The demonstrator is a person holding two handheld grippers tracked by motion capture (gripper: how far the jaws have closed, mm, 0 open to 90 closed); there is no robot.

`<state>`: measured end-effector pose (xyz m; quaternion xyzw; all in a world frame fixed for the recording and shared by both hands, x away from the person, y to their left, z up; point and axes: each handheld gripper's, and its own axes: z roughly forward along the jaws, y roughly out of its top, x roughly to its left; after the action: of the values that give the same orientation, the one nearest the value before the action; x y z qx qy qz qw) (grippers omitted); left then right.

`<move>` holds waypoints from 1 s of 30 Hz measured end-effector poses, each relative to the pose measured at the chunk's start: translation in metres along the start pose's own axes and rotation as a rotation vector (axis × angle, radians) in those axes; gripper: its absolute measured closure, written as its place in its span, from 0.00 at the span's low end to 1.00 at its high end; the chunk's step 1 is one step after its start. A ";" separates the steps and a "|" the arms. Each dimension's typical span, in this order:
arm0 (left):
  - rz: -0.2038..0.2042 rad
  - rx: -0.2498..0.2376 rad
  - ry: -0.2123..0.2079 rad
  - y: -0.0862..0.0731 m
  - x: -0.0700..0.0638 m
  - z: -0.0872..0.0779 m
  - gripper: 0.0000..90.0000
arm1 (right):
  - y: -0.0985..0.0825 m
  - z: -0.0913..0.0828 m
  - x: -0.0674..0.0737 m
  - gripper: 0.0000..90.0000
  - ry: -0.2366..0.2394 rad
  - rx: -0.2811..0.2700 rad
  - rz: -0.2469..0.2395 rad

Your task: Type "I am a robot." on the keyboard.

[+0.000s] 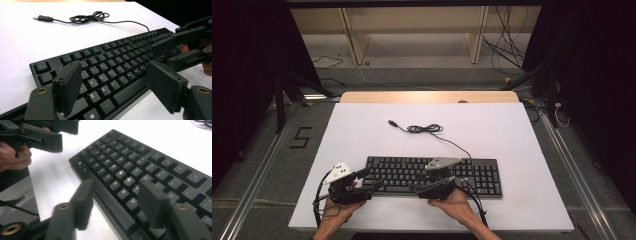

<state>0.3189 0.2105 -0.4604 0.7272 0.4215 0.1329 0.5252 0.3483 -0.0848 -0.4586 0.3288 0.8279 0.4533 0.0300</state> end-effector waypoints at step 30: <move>0.001 0.002 0.004 0.000 0.001 0.000 0.31 | -0.011 0.020 0.002 1.00 -0.036 0.102 -0.043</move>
<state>0.3194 0.2107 -0.4608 0.7275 0.4224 0.1343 0.5237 0.3478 -0.0731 -0.4778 0.3202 0.8561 0.4039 0.0379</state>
